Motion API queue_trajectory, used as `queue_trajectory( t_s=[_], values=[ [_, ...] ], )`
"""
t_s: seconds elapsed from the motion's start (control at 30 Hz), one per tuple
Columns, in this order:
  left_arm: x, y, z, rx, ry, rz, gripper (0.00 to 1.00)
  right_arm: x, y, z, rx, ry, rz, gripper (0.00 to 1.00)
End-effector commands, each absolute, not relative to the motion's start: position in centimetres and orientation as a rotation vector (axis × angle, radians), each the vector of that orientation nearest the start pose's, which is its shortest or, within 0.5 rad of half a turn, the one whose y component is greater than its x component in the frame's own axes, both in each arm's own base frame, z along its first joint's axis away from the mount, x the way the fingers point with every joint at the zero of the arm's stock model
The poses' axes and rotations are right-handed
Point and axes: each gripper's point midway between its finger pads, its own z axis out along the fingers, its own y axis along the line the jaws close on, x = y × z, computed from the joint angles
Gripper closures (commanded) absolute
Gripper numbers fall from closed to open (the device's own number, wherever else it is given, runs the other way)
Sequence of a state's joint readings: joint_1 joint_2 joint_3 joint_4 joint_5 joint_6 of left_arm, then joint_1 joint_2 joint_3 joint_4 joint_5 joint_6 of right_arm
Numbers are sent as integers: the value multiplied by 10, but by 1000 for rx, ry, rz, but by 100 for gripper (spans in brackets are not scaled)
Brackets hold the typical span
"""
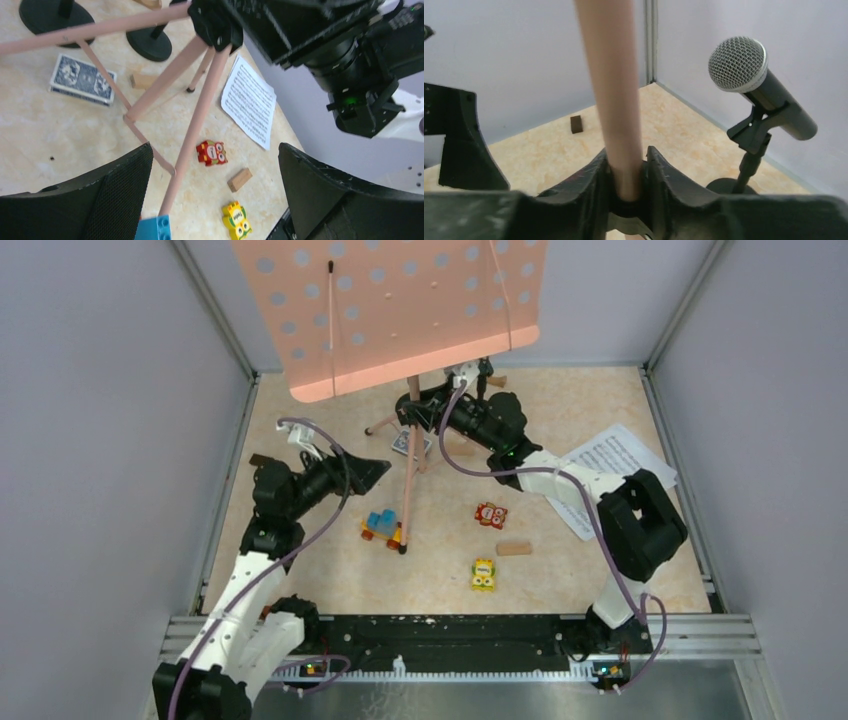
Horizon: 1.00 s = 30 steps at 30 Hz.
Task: Pack up the instrument practice props
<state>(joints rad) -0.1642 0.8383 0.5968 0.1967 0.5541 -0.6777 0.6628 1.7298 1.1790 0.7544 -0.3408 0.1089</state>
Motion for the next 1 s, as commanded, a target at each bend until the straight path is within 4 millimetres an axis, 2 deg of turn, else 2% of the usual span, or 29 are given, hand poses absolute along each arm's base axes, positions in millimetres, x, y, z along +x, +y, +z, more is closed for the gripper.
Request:
queue_trajectory(
  t_s=[0.0,0.03,0.07,0.13,0.33,0.47,0.5,0.63,0.8,0.87,0.97],
  values=[
    [256,-163,249,41,1764,-1106,1,391,391,329,-701,1181,787,85],
    [253,-162,248,36,1767,-1102,1,391,389,328,-701,1192,763,98],
    [250,-161,246,31,1772,-1097,1,392,386,328,-692,1208,724,100],
    [246,-158,243,22,1775,-1085,1,393,373,327,-650,1275,656,100],
    [245,-155,242,-5,1777,-1066,1,372,325,331,-625,1342,506,100],
    [245,-157,241,-14,1782,-1089,1,343,297,320,-647,1398,479,100],
    [245,-158,242,-8,1782,-1098,1,338,293,309,-658,1425,482,100],
    [241,-167,248,46,1767,-1162,1,308,270,299,-631,1460,519,100],
    [242,-172,256,76,1755,-1196,1,278,270,291,-676,1486,634,100],
    [242,-173,260,85,1740,-1212,1,273,272,288,-696,1490,657,100],
    [243,-176,266,79,1725,-1244,1,276,276,283,-707,1507,659,100]
  ],
)
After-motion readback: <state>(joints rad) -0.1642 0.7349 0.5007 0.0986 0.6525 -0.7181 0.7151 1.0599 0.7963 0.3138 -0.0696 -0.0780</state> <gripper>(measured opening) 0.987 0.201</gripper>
